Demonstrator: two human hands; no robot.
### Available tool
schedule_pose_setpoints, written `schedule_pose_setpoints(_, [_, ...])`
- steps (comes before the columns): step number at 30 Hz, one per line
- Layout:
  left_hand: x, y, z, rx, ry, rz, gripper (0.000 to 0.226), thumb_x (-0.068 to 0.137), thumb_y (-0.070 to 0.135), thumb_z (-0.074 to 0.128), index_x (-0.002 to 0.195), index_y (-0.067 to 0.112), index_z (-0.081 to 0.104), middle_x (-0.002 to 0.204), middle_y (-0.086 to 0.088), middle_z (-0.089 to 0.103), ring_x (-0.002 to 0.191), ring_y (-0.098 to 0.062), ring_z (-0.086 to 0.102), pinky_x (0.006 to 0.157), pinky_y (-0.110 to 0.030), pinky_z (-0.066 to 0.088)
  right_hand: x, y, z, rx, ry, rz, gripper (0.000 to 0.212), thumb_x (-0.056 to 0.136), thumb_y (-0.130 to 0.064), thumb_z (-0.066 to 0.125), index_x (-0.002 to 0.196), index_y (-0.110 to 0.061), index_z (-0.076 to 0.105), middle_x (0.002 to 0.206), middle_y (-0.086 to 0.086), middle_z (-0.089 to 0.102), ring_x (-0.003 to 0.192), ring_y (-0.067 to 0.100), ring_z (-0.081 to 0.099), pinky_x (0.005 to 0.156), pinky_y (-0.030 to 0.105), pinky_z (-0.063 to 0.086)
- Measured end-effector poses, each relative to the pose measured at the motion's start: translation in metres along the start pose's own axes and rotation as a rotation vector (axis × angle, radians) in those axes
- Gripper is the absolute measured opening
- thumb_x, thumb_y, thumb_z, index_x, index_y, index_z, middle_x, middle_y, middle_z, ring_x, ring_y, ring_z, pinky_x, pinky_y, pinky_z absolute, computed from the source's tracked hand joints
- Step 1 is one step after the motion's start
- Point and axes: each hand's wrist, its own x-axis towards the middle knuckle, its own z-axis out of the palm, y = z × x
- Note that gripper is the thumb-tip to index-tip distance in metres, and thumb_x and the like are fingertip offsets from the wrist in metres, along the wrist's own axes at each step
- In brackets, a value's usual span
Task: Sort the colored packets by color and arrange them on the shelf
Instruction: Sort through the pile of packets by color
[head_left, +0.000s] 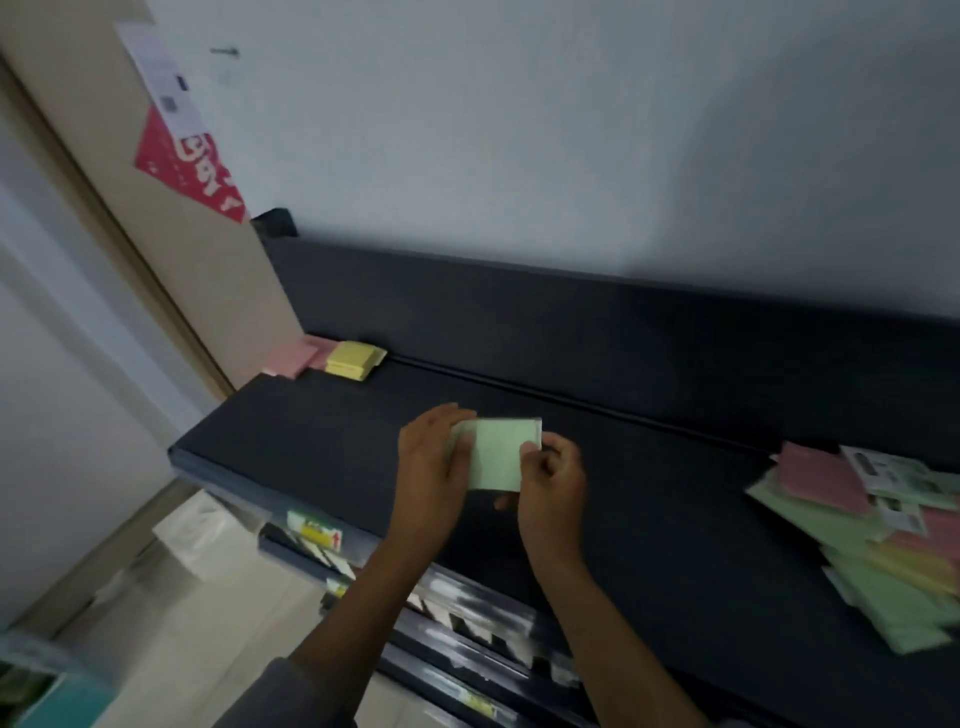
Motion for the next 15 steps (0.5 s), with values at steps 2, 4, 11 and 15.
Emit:
schedule_pose_setpoints(2, [-0.003, -0.024, -0.026, -0.013, 0.036, -0.073, 0.024, 0.102, 0.024, 0.055, 0.126, 0.021, 0.061, 0.129, 0.003, 0.057, 0.117, -0.017, 0.055, 0.096, -0.038, 0.05, -0.012, 0.003, 0.034, 0.012, -0.015, 0.005, 0.013, 0.104, -0.013, 0.051, 0.117, -0.014, 0.05, 0.101, 0.006, 0.064, 0.072, 0.02, 0.068, 0.044, 0.032, 0.054])
schedule_pose_setpoints(4, [-0.007, -0.044, -0.052, -0.053, 0.055, -0.118, 0.028, 0.1, 0.016, 0.058, 0.127, 0.02, 0.058, 0.126, 0.005, 0.055, 0.111, -0.011, 0.056, 0.091, -0.031, 0.052, -0.025, 0.005, 0.067, 0.027, -0.042, 0.017, 0.02, 0.105, -0.012, 0.048, 0.124, -0.017, 0.044, 0.106, 0.001, 0.064, 0.08, 0.02, 0.069, 0.048, 0.032, 0.056])
schedule_pose_setpoints(11, [-0.013, -0.1, -0.124, -0.053, 0.005, -0.086, 0.045, 0.094, 0.017, 0.059, 0.138, 0.016, 0.051, 0.141, 0.003, 0.05, 0.123, -0.011, 0.052, 0.094, -0.02, 0.049, -0.058, 0.016, 0.16, 0.085, -0.05, 0.072, 0.047, 0.107, -0.012, 0.043, 0.148, -0.026, 0.028, 0.125, 0.006, 0.056, 0.092, 0.015, 0.067, 0.057, 0.026, 0.058])
schedule_pose_setpoints(15, [-0.013, -0.118, -0.146, -0.05, -0.01, -0.098, 0.051, 0.092, 0.023, 0.059, 0.142, 0.016, 0.049, 0.146, 0.002, 0.048, 0.13, -0.011, 0.048, 0.104, -0.022, 0.046, -0.064, 0.021, 0.187, 0.089, -0.03, 0.068, 0.047, 0.106, -0.013, 0.045, 0.148, -0.026, 0.029, 0.133, 0.012, 0.054, 0.097, 0.021, 0.067, 0.057, 0.023, 0.057])
